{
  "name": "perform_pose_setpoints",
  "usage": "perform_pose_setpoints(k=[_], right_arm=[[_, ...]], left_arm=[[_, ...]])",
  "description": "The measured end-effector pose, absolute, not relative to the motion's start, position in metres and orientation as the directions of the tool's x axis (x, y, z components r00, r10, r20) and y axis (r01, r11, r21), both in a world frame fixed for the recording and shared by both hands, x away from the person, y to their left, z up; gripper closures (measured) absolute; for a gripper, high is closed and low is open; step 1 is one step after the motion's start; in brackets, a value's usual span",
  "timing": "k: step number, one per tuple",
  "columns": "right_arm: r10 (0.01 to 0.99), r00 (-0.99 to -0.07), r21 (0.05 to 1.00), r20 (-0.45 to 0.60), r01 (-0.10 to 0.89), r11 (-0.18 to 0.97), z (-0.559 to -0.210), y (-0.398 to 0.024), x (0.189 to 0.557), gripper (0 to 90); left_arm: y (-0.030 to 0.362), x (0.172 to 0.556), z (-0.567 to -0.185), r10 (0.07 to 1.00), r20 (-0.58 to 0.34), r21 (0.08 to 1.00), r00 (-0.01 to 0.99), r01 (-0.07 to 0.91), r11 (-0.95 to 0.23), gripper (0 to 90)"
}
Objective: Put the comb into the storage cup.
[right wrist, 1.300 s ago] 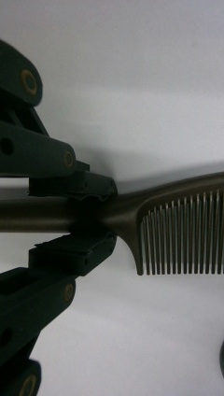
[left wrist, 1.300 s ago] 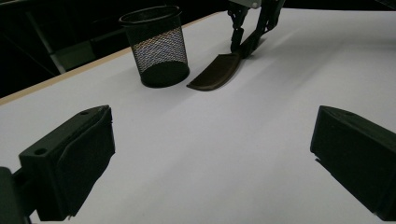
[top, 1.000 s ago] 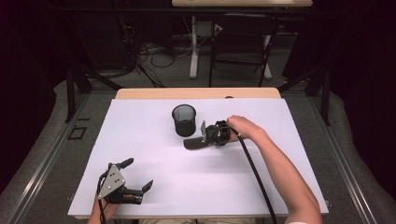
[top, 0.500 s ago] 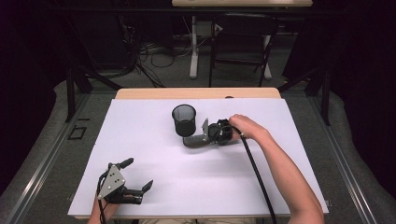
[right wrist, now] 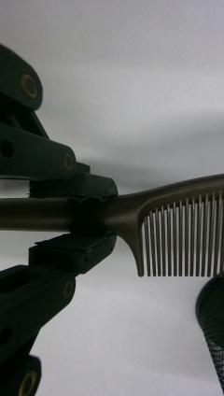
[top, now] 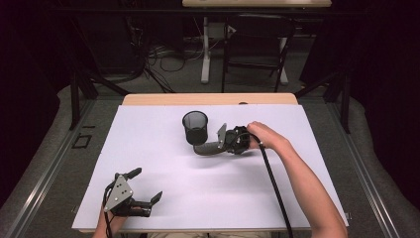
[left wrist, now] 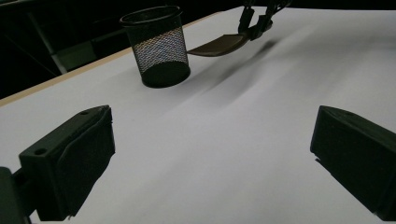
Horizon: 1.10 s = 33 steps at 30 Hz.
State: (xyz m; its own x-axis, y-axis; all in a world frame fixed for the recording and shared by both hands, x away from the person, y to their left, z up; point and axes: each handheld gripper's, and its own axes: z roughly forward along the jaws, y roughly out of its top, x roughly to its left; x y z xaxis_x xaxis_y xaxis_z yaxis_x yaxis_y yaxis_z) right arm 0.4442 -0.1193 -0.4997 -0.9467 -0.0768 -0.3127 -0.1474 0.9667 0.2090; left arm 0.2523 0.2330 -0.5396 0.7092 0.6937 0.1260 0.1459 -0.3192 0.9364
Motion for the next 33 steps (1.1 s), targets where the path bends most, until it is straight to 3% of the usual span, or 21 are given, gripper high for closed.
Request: perform_pose_setpoints(k=[33], right_arm=[[0.104, -0.959, 0.531, -0.265, -0.055, 0.845, -0.481, -0.157, 0.427, 72.5]], left_arm=[[0.233, 0.253, -0.54, 0.698, 0.126, 0.936, 0.705, 0.147, -0.318, 0.0]])
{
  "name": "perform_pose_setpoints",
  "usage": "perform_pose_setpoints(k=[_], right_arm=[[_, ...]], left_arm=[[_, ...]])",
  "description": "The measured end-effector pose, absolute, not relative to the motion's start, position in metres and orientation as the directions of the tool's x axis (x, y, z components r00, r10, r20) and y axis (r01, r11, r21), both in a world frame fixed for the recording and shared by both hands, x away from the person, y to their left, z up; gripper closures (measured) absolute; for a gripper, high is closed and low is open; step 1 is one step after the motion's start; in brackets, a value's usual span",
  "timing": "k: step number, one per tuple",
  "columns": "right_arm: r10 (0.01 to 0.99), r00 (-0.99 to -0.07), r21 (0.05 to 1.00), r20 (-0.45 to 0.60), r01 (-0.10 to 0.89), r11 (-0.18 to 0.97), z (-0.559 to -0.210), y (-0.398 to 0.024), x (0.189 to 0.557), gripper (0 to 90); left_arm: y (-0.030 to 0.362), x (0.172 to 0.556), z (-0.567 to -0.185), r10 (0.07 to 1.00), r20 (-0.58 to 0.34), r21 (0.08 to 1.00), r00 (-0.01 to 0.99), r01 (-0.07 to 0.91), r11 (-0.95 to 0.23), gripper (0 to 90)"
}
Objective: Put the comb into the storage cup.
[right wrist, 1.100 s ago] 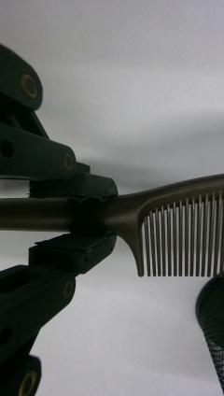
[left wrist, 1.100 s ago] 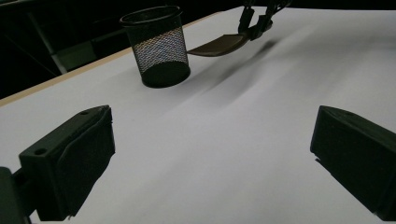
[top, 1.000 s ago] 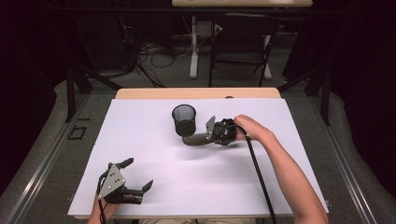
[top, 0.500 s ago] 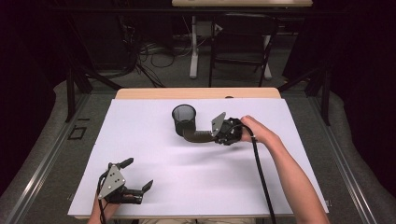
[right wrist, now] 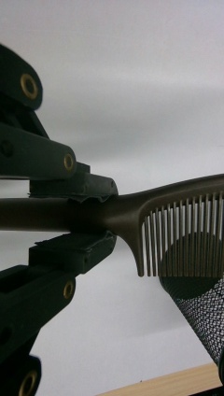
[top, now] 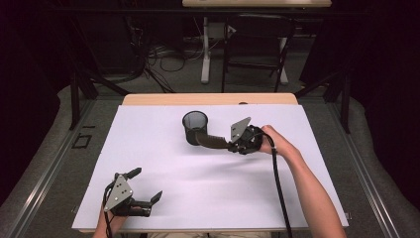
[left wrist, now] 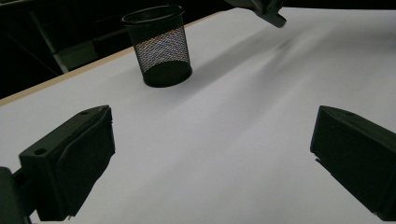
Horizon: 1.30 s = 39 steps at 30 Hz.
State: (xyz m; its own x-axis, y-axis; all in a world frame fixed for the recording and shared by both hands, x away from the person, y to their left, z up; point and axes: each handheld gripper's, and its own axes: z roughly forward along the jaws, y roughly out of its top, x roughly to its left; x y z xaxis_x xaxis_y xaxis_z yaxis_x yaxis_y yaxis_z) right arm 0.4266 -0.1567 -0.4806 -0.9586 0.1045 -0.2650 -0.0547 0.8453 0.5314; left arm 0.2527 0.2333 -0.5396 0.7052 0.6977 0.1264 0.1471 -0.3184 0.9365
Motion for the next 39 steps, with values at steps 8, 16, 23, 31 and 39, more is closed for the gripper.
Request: perform_pose_setpoints(k=[8, 16, 23, 31, 39], right_arm=[[0.153, -0.954, 0.593, -0.259, -0.032, 0.805, -0.478, -0.166, 0.42, 72.5], [0.193, -0.95, 0.656, -0.246, -0.016, 0.755, -0.478, -0.171, 0.413, 72.5], [0.239, -0.942, 0.682, -0.236, 0.015, 0.731, -0.479, -0.171, 0.41, 72.5], [0.269, -0.936, 0.719, -0.226, 0.026, 0.695, -0.48, -0.173, 0.407, 72.5], [0.308, -0.928, 0.745, -0.209, 0.053, 0.665, -0.481, -0.172, 0.408, 72.5]], left_arm=[[0.234, 0.253, -0.54, 0.697, 0.127, 0.937, 0.706, 0.145, -0.318, 0.0], [0.234, 0.253, -0.539, 0.699, 0.128, 0.937, 0.704, 0.146, -0.318, 0.0], [0.233, 0.252, -0.539, 0.699, 0.129, 0.936, 0.704, 0.147, -0.32, 0.0], [0.233, 0.252, -0.539, 0.697, 0.13, 0.936, 0.705, 0.144, -0.321, 0.0], [0.234, 0.252, -0.539, 0.701, 0.129, 0.936, 0.701, 0.147, -0.32, 0.0]])
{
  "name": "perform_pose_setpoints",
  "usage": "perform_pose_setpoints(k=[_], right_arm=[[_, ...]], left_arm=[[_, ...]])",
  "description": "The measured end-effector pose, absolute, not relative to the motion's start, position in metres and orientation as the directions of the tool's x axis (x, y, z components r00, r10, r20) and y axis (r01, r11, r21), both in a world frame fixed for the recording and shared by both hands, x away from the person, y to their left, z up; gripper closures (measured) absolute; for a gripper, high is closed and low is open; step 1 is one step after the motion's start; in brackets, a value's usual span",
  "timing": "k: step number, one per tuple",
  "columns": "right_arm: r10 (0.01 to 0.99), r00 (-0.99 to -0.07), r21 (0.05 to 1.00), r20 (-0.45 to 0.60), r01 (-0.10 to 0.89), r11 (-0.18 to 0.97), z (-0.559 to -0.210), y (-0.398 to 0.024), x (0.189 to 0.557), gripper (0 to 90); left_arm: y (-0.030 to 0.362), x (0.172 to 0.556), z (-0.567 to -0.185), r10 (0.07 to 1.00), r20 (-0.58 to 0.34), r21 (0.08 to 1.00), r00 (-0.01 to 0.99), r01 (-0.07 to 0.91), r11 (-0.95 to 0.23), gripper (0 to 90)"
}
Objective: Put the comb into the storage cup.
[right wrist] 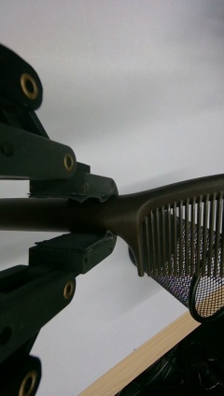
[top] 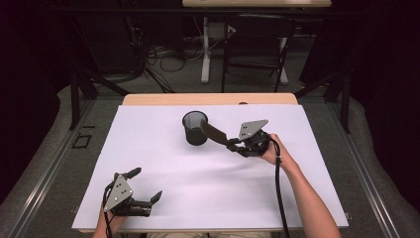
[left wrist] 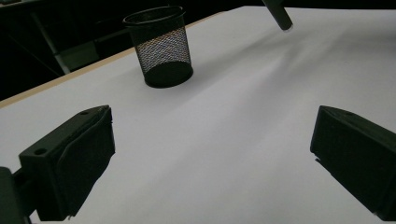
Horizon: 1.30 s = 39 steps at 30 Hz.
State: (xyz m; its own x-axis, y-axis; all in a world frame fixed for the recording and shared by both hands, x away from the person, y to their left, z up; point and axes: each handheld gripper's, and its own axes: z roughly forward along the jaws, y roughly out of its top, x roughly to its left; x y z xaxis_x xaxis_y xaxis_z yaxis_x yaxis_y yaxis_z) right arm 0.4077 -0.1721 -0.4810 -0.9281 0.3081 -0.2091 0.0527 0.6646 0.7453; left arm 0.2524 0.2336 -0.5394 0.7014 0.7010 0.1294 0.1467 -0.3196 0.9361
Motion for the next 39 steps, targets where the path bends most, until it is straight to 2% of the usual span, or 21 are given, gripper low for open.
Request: perform_pose_setpoints(k=[39], right_arm=[[0.508, -0.846, 0.852, -0.159, 0.142, 0.504, -0.475, -0.162, 0.408, 72.5]], left_arm=[[0.234, 0.252, -0.539, 0.702, 0.133, 0.935, 0.7, 0.146, -0.324, 0.0]])
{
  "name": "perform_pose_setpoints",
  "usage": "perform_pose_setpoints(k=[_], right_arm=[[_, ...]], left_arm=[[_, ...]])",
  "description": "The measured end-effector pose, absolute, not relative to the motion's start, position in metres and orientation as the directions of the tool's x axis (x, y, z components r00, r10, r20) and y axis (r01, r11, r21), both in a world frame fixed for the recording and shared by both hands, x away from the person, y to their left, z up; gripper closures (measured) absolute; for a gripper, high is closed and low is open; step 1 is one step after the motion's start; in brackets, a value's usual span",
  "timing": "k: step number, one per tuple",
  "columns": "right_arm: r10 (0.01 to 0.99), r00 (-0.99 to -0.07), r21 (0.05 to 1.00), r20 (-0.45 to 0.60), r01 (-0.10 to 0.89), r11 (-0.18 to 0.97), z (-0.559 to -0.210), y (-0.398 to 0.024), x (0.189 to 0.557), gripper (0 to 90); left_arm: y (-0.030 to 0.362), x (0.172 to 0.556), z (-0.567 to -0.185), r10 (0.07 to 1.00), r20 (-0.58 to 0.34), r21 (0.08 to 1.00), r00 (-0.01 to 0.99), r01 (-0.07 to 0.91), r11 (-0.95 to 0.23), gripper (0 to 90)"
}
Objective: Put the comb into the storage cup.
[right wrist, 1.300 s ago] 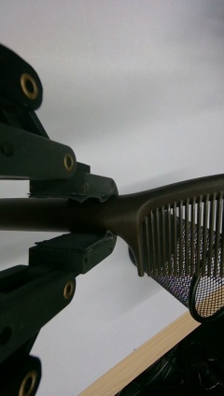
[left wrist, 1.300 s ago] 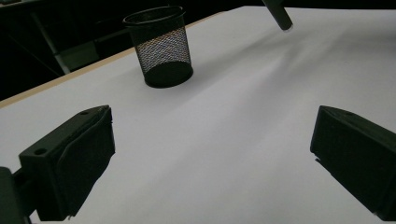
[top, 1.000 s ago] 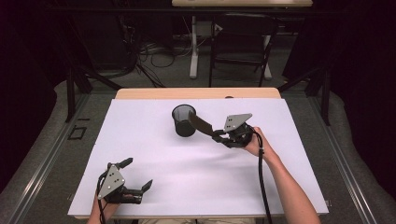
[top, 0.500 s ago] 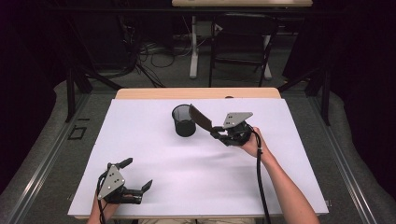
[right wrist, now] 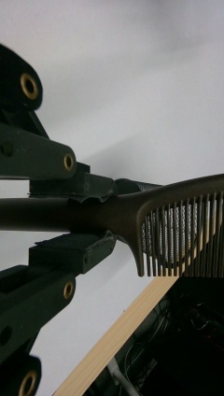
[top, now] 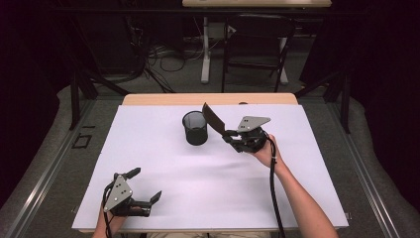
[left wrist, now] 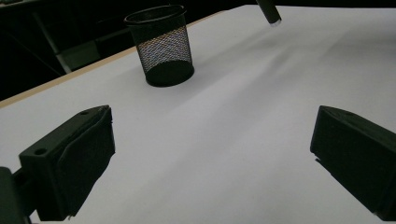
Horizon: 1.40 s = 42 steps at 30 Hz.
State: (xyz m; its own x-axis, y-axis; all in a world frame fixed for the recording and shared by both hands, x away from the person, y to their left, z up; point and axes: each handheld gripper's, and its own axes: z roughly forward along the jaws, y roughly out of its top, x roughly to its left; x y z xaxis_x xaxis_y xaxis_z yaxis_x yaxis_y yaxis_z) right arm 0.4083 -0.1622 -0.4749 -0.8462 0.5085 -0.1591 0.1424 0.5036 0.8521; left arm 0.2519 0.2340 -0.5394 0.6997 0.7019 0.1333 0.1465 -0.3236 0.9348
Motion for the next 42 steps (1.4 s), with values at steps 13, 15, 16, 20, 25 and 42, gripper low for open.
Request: perform_pose_setpoints(k=[13, 15, 16, 20, 25, 42], right_arm=[[0.562, -0.815, 0.876, -0.139, 0.164, 0.454, -0.472, -0.16, 0.41, 72.5], [0.569, -0.811, 0.877, -0.138, 0.167, 0.451, -0.472, -0.16, 0.411, 72.5], [0.571, -0.81, 0.877, -0.133, 0.172, 0.448, -0.471, -0.16, 0.411, 72.5], [0.579, -0.806, 0.885, -0.125, 0.174, 0.433, -0.47, -0.16, 0.413, 72.5], [0.589, -0.798, 0.89, -0.127, 0.17, 0.422, -0.467, -0.157, 0.413, 72.5], [0.626, -0.772, 0.903, -0.11, 0.186, 0.387, -0.466, -0.15, 0.419, 72.5]], left_arm=[[0.234, 0.252, -0.539, 0.703, 0.135, 0.934, 0.698, 0.147, -0.325, 0.0], [0.234, 0.252, -0.539, 0.703, 0.135, 0.935, 0.698, 0.146, -0.324, 0.0], [0.234, 0.252, -0.539, 0.703, 0.137, 0.934, 0.698, 0.145, -0.326, 0.0], [0.235, 0.252, -0.539, 0.705, 0.134, 0.936, 0.696, 0.144, -0.321, 0.0], [0.234, 0.251, -0.539, 0.705, 0.137, 0.935, 0.696, 0.144, -0.324, 0.0], [0.235, 0.252, -0.539, 0.708, 0.132, 0.936, 0.694, 0.148, -0.319, 0.0]])
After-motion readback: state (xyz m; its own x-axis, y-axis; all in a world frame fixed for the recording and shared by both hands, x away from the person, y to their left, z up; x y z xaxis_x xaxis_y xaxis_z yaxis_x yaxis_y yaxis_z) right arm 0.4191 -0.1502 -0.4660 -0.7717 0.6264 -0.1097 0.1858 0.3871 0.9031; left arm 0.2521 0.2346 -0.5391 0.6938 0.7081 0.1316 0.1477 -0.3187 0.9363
